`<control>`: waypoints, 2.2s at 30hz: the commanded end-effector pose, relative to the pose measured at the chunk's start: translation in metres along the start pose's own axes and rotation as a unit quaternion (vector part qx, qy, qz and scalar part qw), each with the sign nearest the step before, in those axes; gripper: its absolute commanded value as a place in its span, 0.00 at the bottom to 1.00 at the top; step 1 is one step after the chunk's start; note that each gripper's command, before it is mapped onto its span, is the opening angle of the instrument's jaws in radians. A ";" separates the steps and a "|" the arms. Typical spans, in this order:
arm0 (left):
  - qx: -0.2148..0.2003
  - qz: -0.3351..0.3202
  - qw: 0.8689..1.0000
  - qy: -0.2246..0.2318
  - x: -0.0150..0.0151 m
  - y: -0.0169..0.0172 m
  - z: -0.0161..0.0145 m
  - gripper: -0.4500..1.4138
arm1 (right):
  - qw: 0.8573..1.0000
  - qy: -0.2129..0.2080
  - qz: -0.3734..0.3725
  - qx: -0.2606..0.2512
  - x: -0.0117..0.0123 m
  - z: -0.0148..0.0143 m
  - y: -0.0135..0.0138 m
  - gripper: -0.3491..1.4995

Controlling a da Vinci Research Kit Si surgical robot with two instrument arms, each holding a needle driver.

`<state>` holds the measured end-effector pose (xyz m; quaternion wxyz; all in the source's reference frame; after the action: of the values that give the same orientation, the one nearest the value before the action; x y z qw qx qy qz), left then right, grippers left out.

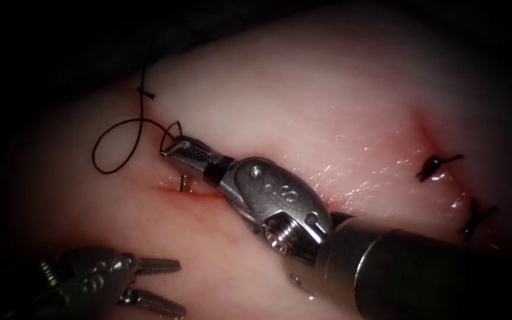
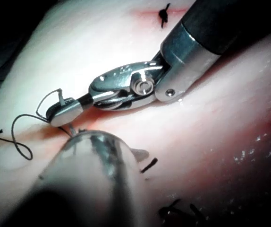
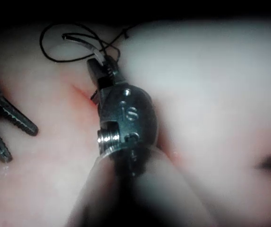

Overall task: Wound Closure
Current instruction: Pass the needle through the bottom of the cut using the right needle driver.

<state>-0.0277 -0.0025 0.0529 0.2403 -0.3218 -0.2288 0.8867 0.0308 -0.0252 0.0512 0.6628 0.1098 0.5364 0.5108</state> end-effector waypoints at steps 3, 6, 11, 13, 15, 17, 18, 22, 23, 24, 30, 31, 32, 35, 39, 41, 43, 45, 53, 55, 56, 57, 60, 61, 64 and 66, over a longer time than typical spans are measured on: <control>0.001 0.004 1.000 0.001 0.0002 -0.0014 0.0004 0.34 | 1.000 -0.009 0.005 0.000 0.0006 0.0014 0.0000 0.00; 0.001 0.005 1.000 0.000 -0.0002 -0.0020 0.0003 0.34 | 0.999 -0.022 0.024 0.001 0.0006 0.0012 0.0003 0.00; 0.004 0.004 1.000 -0.001 -0.0005 -0.0026 0.0007 0.33 | 0.997 -0.040 0.063 0.009 0.0007 0.0010 0.0009 0.00; 0.005 0.004 1.000 0.000 -0.0006 -0.0026 0.0011 0.33 | 0.996 -0.042 0.081 0.009 0.0008 0.0010 0.0011 0.00; 0.001 0.004 1.000 0.002 -0.0006 -0.0026 0.0017 0.33 | 0.995 -0.039 0.090 0.011 0.0008 0.0010 0.0012 0.00; -0.001 0.004 1.000 0.003 -0.0007 -0.0025 0.0021 0.33 | 0.994 -0.039 0.102 0.015 0.0008 0.0011 0.0011 0.00; -0.001 0.004 1.000 0.003 -0.0007 -0.0025 0.0023 0.33 | 0.994 -0.039 0.105 0.015 0.0009 0.0012 0.0011 0.00; -0.004 0.007 1.000 0.005 -0.0007 -0.0025 0.0027 0.32 | 0.990 -0.042 0.129 0.022 0.0010 0.0014 0.0011 0.00; -0.003 0.008 1.000 0.005 -0.0008 -0.0025 0.0027 0.32 | 0.989 -0.041 0.138 0.025 0.0011 0.0014 0.0011 0.00; -0.003 0.008 1.000 0.005 -0.0009 -0.0025 0.0028 0.32 | 0.989 -0.042 0.141 0.028 0.0011 0.0014 0.0011 0.00; -0.004 0.009 1.000 0.005 -0.0016 -0.0028 0.0030 0.32 | 0.982 -0.046 0.179 0.040 0.0013 0.0015 0.0012 0.00; -0.004 0.007 1.000 0.005 -0.0017 -0.0028 0.0030 0.32 | 0.981 -0.045 0.185 0.041 0.0013 0.0016 0.0012 0.00; -0.003 0.005 1.000 0.005 -0.0019 -0.0028 0.0032 0.32 | 0.977 -0.044 0.203 0.048 0.0013 0.0017 0.0012 0.00; -0.005 0.004 1.000 0.006 -0.0023 -0.0028 0.0034 0.32 | 0.973 -0.045 0.220 0.052 0.0013 0.0020 0.0010 0.00; -0.005 0.004 1.000 0.006 -0.0028 -0.0032 0.0036 0.32 | 0.965 -0.046 0.251 0.064 0.0013 0.0023 0.0008 0.00; -0.005 0.004 1.000 0.006 -0.0029 -0.0033 0.0036 0.32 | 0.959 -0.048 0.271 0.069 0.0013 0.0024 0.0006 0.00; -0.004 0.004 1.000 0.006 -0.0029 -0.0033 0.0036 0.32 | 0.953 -0.049 0.290 0.073 0.0012 0.0025 0.0004 0.00; -0.004 0.004 1.000 0.006 -0.0028 -0.0033 0.0037 0.32 | 0.947 -0.052 0.307 0.076 0.0012 0.0025 0.0002 0.00; -0.004 0.004 1.000 0.006 -0.0030 -0.0034 0.0037 0.30 | 0.924 -0.069 0.365 0.091 0.0010 0.0027 -0.0005 0.00; -0.004 0.004 1.000 0.006 -0.0030 -0.0034 0.0037 0.30 | 0.917 -0.074 0.381 0.097 0.0009 0.0028 -0.0009 0.00; -0.004 0.004 1.000 0.006 -0.0030 -0.0034 0.0037 0.30 | 0.913 -0.076 0.389 0.099 0.0009 0.0028 -0.0011 0.00; -0.004 0.004 1.000 0.006 -0.0030 -0.0034 0.0037 0.30 | 0.910 -0.079 0.393 0.101 0.0008 0.0028 -0.0013 0.00; -0.004 0.004 1.000 0.006 -0.0030 -0.0034 0.0037 0.30 | 0.900 -0.089 0.413 0.110 0.0006 0.0028 -0.0028 0.00; -0.004 0.004 1.000 0.006 -0.0030 -0.0035 0.0037 0.30 | 0.897 -0.091 0.418 0.113 0.0005 0.0028 -0.0031 0.00; -0.004 0.004 1.000 0.006 -0.0030 -0.0035 0.0037 0.29 | 0.890 -0.098 0.430 0.120 0.0004 0.0029 -0.0041 0.00; -0.004 0.004 1.000 0.006 -0.0030 -0.0034 0.0037 0.29 | 0.885 -0.102 0.437 0.125 0.0003 0.0031 -0.0047 0.00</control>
<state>-0.0267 -0.0033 0.0583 0.2369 -0.3283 -0.2317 0.8845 0.0348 -0.0269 0.0489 0.4026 0.4707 0.4183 0.6643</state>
